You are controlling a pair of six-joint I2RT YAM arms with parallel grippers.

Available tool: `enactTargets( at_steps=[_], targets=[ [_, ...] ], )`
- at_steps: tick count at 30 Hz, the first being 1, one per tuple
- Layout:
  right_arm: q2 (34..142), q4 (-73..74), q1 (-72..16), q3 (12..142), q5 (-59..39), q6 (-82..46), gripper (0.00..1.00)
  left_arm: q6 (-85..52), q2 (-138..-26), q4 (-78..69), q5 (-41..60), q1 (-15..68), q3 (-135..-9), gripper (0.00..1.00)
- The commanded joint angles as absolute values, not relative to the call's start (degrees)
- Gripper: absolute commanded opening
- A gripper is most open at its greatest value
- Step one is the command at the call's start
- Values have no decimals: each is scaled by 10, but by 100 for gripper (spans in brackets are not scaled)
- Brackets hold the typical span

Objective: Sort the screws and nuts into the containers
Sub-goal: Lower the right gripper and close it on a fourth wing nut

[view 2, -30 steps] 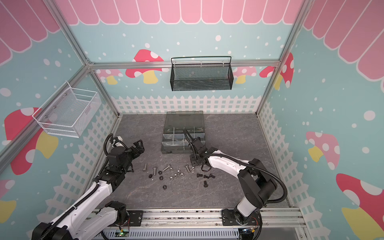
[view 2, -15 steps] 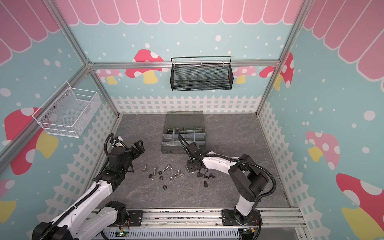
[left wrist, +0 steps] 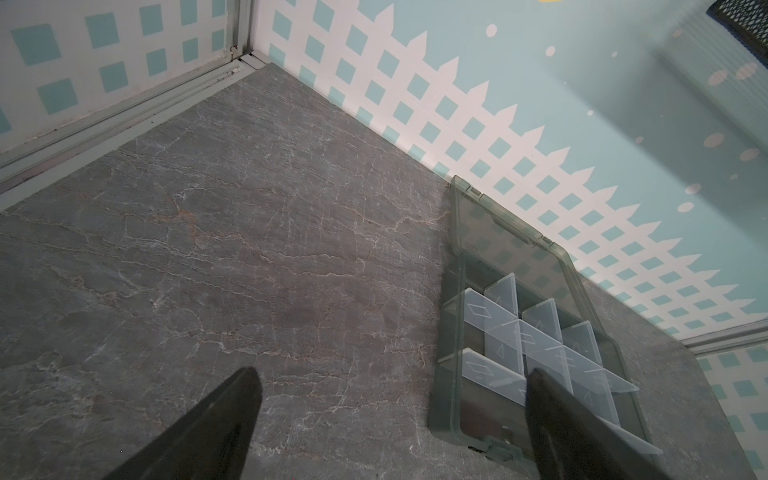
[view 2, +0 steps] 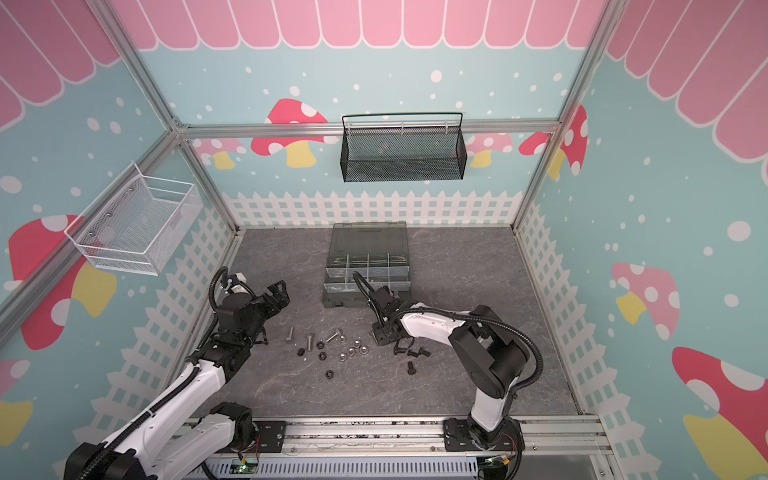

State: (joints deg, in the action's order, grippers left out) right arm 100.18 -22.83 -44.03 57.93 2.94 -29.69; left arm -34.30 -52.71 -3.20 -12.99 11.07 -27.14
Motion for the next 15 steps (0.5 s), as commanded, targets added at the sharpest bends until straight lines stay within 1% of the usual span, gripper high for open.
enactTargets(
  at_steps=[1,9,15],
  targets=[
    [1012,-244,-447,594,34,-302,36,-352,-528,-31,-126,114,-278,100],
    [1014,-244,-447,598,28,-301,25,-353,-537,-35,-121,114,-282,100],
    [1016,-248,-447,604,29,-303,14,-354,-539,-37,-118,114,-283,100]
  ],
)
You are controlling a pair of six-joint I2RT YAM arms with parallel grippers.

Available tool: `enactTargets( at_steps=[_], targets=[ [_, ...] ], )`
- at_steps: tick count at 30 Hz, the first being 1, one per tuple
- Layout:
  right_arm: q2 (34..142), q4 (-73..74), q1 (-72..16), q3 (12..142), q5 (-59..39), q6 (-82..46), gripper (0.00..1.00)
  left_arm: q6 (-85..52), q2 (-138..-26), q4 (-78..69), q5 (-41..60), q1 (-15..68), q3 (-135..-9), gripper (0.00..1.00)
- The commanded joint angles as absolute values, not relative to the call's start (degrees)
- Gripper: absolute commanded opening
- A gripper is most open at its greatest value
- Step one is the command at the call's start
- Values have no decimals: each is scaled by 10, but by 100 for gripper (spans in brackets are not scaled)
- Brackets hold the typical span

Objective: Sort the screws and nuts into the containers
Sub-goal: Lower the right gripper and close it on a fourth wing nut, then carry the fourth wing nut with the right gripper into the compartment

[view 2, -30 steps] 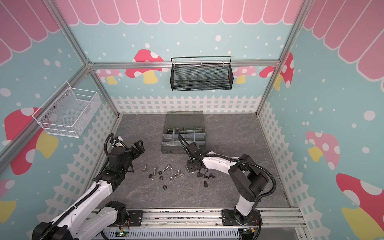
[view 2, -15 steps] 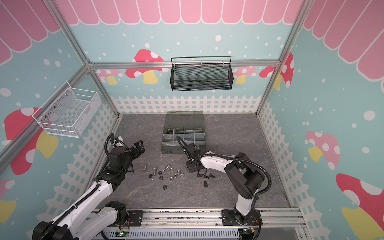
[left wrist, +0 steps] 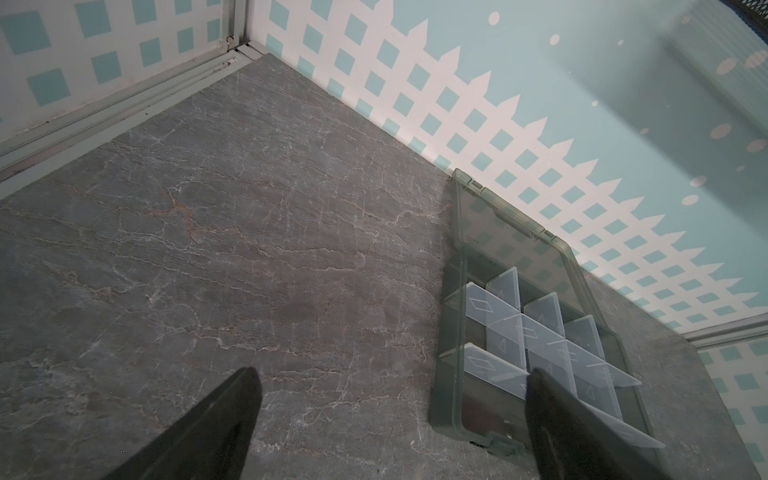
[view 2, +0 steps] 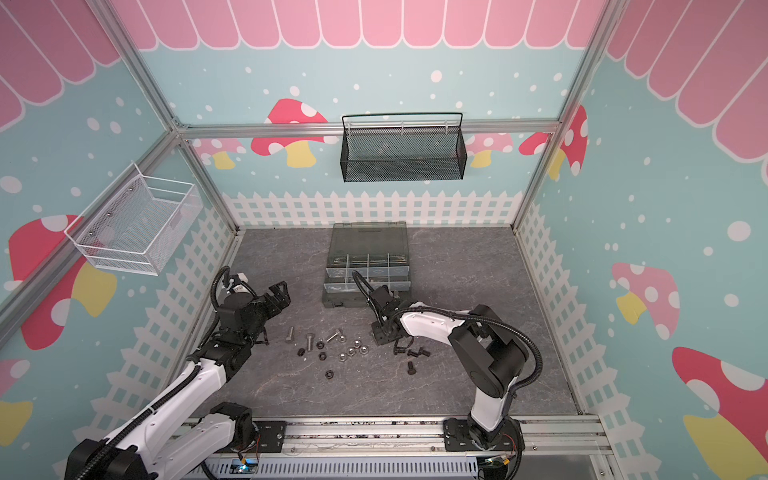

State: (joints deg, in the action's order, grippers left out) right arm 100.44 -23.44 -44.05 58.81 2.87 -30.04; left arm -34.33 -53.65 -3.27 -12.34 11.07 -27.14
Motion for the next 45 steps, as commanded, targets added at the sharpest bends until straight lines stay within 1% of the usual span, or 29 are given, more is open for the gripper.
enactTargets(
  at_steps=[1,12,21,32,39,45],
  targets=[
    [1016,-249,-447,605,30,-304,13,-353,-538,-37,-119,114,-283,100],
    [993,-265,-446,623,57,-302,7,-352,-535,-33,-125,114,-281,100],
    [981,-283,-439,657,93,-280,5,-352,-535,-33,-123,113,-280,100],
    [976,-267,-411,701,119,-255,4,-349,-528,-27,-127,114,-278,100],
    [976,-233,-385,722,105,-228,3,-349,-517,-23,-133,114,-275,100],
    [1005,-214,-366,748,77,-206,3,-347,-514,-19,-132,114,-277,100]
  ],
)
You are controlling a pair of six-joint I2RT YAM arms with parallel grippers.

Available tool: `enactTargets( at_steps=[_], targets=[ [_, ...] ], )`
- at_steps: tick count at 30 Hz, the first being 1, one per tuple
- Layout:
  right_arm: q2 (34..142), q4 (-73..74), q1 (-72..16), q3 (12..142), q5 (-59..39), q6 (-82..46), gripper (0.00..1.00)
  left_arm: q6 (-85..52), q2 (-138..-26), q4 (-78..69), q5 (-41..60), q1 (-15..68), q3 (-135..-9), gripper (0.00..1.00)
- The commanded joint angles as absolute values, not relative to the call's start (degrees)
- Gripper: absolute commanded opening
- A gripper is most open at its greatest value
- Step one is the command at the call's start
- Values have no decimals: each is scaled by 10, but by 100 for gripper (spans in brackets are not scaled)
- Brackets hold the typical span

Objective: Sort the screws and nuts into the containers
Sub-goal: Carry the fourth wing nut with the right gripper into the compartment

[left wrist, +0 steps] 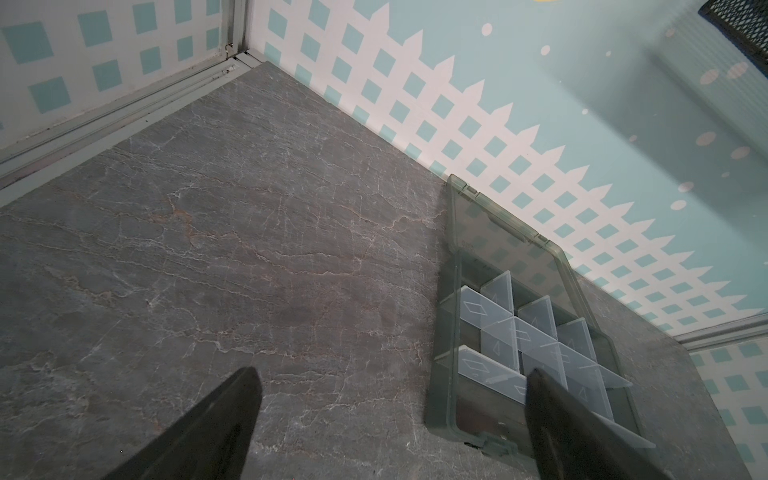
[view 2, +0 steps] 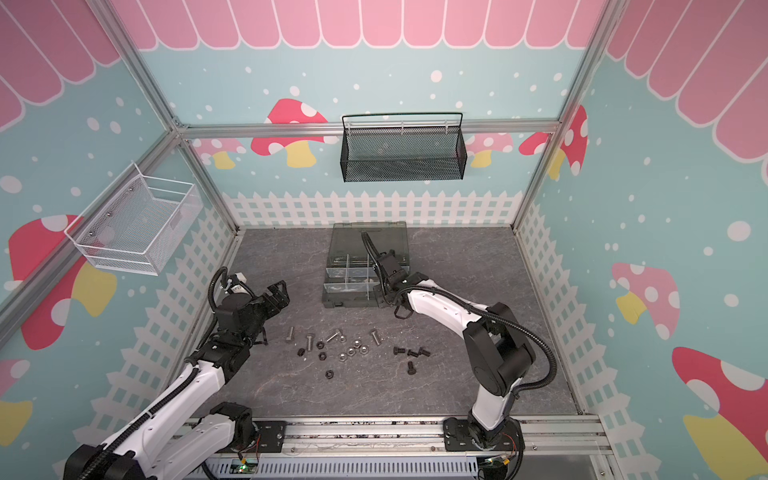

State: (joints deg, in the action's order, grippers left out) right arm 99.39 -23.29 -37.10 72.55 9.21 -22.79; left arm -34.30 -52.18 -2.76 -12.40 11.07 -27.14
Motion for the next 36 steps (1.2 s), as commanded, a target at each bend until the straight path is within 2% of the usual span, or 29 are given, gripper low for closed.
enactTargets(
  at_steps=[1,21,36],
  targets=[
    [1010,-211,-364,754,72,-202,2,-347,-514,-18,-133,114,-278,100],
    [1104,-199,-359,800,34,-166,2,-345,-498,-8,-142,114,-273,100],
    [1136,-197,-359,816,24,-166,3,-345,-497,-5,-143,113,-273,100]
  ],
)
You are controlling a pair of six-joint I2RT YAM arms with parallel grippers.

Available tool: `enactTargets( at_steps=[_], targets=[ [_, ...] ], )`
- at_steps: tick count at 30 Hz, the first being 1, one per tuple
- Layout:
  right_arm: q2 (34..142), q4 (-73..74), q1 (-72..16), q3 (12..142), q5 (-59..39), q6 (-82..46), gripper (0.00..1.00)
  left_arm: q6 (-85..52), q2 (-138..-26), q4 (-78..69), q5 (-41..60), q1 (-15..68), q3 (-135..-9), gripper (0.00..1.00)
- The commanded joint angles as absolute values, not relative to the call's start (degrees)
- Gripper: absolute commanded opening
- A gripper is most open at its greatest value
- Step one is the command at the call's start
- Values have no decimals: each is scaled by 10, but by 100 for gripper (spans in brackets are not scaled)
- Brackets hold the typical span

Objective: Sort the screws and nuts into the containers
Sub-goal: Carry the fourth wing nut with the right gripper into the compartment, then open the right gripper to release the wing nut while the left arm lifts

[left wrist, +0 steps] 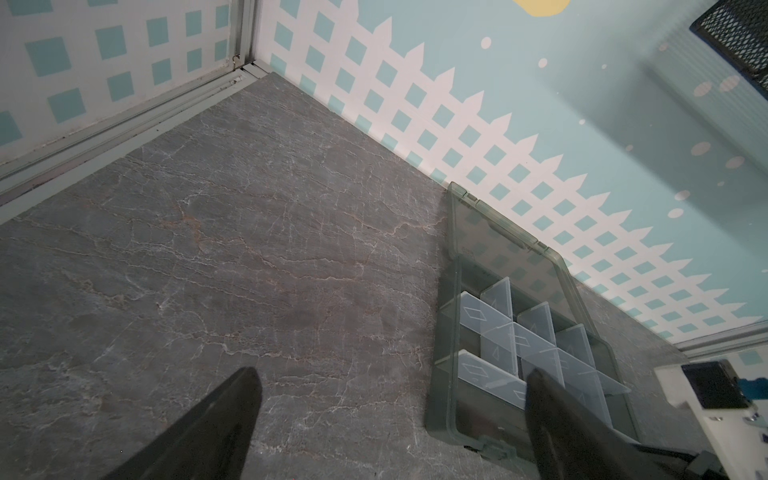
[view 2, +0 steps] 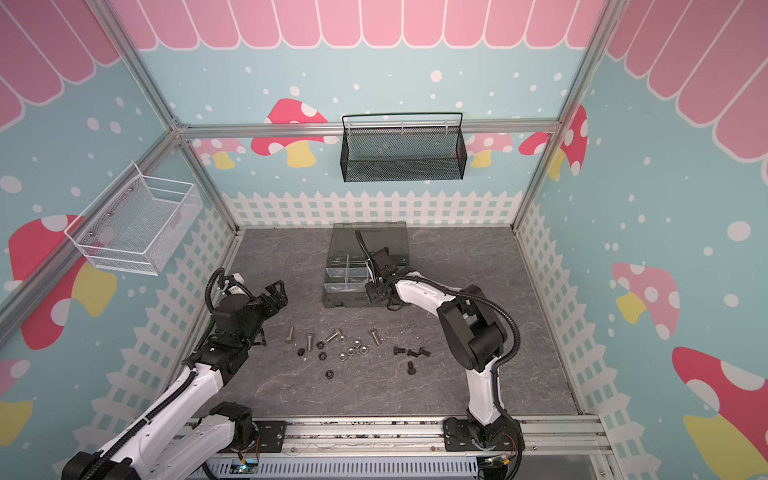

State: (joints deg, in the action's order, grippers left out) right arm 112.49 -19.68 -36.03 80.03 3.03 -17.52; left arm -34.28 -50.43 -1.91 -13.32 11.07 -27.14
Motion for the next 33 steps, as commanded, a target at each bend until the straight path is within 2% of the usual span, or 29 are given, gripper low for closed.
enactTargets(
  at_steps=[1,3,15,26,33],
  targets=[
    [1137,-197,-359,817,24,-166,4,-345,-497,-4,-143,114,-273,100],
    [1140,-197,-359,818,23,-167,5,-345,-497,-4,-144,114,-273,100],
    [1136,-197,-359,817,25,-168,29,-344,-493,-1,-147,114,-275,100],
    [1116,-200,-359,815,29,-171,37,-336,-491,15,-147,114,-285,100],
    [1068,-187,-359,784,59,-189,43,-324,-499,97,-135,115,-320,100]
  ],
)
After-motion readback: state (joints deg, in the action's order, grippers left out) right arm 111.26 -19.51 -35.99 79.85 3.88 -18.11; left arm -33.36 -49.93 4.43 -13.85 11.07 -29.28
